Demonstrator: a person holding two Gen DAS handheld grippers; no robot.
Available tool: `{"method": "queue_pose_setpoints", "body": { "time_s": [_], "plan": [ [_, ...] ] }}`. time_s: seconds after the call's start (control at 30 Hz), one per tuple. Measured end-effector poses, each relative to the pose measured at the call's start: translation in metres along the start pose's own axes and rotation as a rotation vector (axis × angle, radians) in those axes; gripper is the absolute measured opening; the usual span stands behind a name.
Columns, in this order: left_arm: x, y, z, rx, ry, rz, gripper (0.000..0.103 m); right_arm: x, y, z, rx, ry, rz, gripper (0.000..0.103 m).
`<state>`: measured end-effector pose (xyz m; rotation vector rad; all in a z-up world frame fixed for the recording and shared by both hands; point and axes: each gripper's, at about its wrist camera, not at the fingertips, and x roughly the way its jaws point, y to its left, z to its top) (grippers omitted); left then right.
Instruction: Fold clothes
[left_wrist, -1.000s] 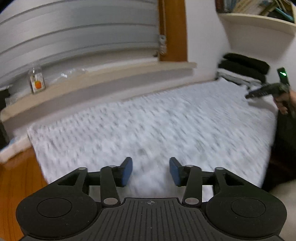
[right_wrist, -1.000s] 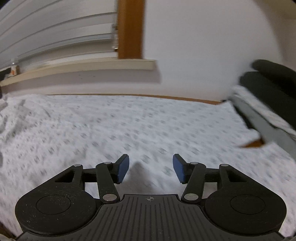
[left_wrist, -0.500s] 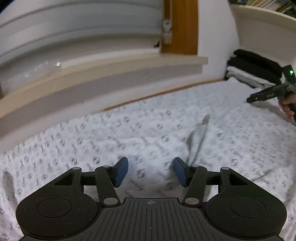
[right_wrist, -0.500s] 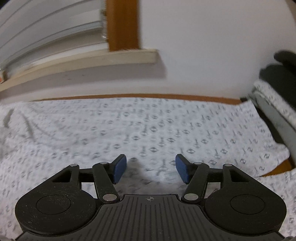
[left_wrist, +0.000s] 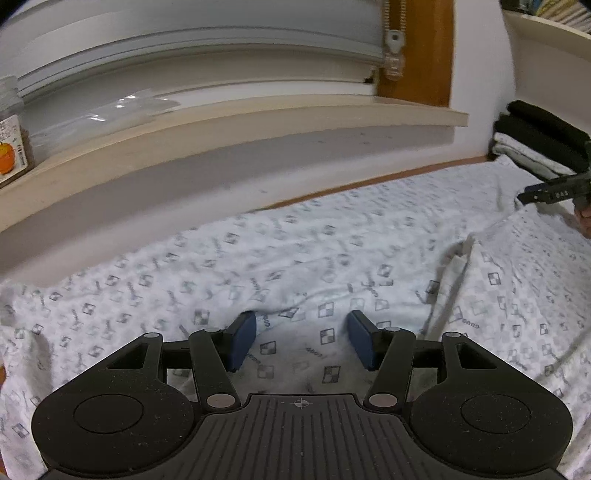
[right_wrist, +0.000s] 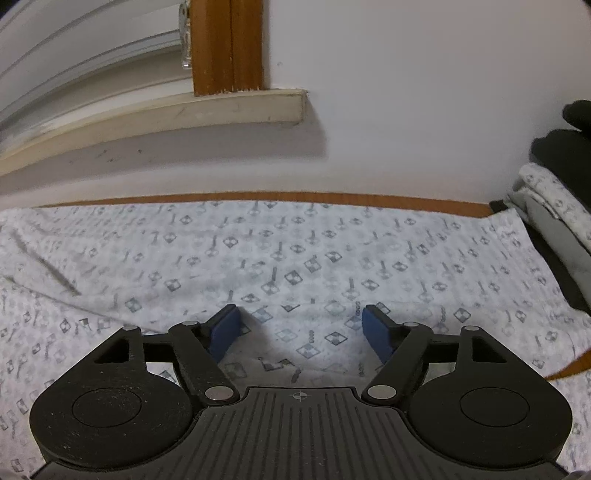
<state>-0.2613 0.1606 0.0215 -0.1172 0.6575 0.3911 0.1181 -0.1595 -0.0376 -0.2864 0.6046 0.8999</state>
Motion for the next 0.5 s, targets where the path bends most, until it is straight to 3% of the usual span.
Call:
{"method": "queue_pose_setpoints", "body": {
  "time_s": [0.3,0.5],
  "plan": [
    [0.025,0.039,0.02,-0.001,0.001,0.027,0.064,0.029,0.012,0.024,0.004,-0.002,-0.003,0.076],
    [0.005,0.016,0.014,0.011,0.0,0.116,0.07,0.006,0.012,0.017,0.014,-0.017,0.021,0.075]
  ]
}}
